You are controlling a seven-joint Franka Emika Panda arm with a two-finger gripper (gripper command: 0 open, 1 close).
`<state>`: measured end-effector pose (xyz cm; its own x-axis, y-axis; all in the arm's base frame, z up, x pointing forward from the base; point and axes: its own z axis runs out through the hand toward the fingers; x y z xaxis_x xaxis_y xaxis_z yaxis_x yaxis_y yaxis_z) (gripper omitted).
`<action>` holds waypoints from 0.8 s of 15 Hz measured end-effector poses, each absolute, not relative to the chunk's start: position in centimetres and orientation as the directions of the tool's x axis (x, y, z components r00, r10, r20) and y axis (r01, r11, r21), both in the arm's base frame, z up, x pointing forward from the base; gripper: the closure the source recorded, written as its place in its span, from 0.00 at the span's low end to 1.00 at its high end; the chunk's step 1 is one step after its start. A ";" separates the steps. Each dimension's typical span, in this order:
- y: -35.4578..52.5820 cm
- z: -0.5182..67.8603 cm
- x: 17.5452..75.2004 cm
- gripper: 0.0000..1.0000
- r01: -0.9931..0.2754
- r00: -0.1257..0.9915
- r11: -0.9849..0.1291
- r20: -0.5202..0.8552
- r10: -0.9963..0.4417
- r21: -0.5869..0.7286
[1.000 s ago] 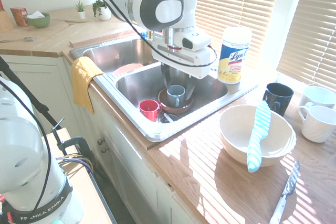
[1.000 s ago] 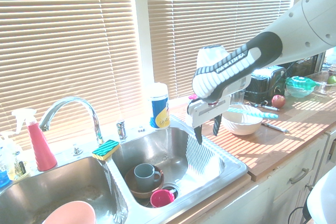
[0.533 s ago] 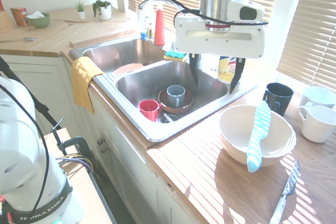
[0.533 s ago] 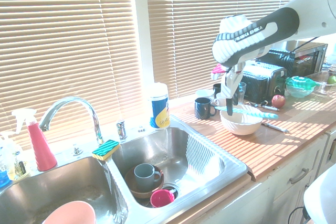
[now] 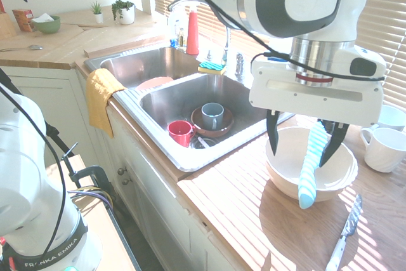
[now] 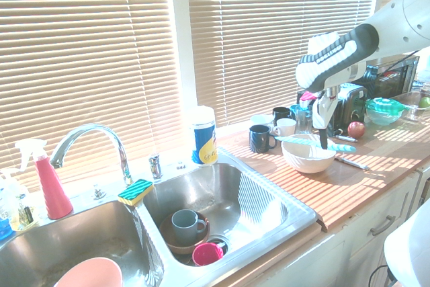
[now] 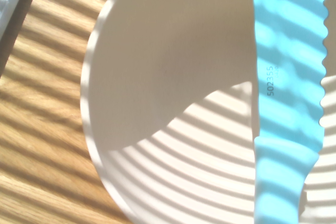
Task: Put the knife into the sink
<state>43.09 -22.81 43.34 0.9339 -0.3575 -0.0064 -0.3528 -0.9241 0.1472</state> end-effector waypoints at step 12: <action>-24.2 40.6 44.6 1.00 -0.421 0.907 -0.906 0.018 -0.420 0.049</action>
<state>44.61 -24.15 40.58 0.9071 -0.4205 0.0175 -0.4208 -0.9058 0.0494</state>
